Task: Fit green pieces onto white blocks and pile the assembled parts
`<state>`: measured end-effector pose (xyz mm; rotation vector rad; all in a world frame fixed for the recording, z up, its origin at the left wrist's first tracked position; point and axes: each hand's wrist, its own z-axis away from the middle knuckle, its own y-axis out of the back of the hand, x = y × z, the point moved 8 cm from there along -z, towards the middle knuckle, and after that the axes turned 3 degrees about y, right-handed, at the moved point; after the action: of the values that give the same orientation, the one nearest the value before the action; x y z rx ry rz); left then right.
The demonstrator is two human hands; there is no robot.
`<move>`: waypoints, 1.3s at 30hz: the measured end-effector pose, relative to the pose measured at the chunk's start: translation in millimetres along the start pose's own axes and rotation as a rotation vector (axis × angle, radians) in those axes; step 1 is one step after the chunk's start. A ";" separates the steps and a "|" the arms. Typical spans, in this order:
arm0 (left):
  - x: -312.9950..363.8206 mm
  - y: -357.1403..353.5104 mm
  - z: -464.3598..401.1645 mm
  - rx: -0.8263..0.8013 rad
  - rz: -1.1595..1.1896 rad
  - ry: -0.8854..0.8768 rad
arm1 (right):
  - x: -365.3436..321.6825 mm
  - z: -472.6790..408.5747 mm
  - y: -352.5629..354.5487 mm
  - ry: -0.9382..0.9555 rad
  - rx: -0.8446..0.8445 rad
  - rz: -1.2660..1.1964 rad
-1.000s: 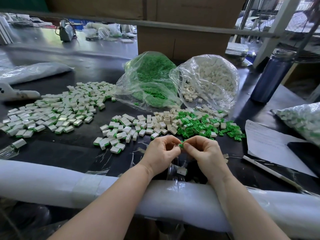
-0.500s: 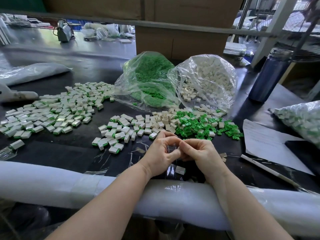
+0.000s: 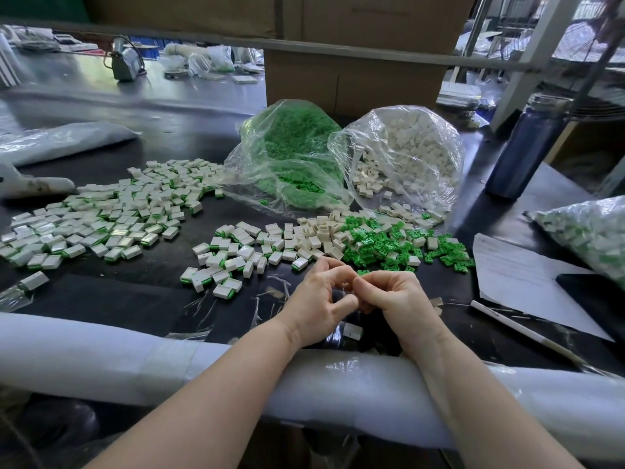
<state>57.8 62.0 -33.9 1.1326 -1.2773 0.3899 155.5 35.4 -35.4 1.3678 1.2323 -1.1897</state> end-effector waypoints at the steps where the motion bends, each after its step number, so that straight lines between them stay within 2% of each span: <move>1: 1.0 -0.1 0.4 0.000 -0.005 0.000 | -0.1 0.0 0.2 -0.003 0.002 0.002; 14: 2.6 -1.0 1.5 -0.009 -0.022 0.033 | 1.7 0.5 1.8 -0.020 0.024 -0.021; 20: -0.5 6.5 0.0 0.061 0.023 -0.001 | -0.4 0.2 -3.1 0.001 0.019 -0.035; 23: -2.4 11.3 -0.6 0.107 0.015 0.019 | -6.7 1.2 7.8 0.063 0.126 0.042; 25: -2.8 11.4 -0.4 0.105 0.004 0.028 | -12.5 2.6 15.7 0.135 0.188 0.184; 29: -1.4 10.2 0.2 0.099 -0.043 0.025 | -15.4 1.8 14.0 0.188 0.183 0.371; 33: -0.8 11.5 0.3 0.121 -0.052 0.019 | -13.4 0.0 15.6 0.175 0.205 0.401; 39: -13.3 29.9 2.7 0.329 -0.017 0.111 | -10.9 3.2 40.1 0.141 0.429 0.410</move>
<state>28.9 77.7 -32.7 1.3760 -1.1315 0.6588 194.8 27.7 -23.9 1.9396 0.7523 -1.1108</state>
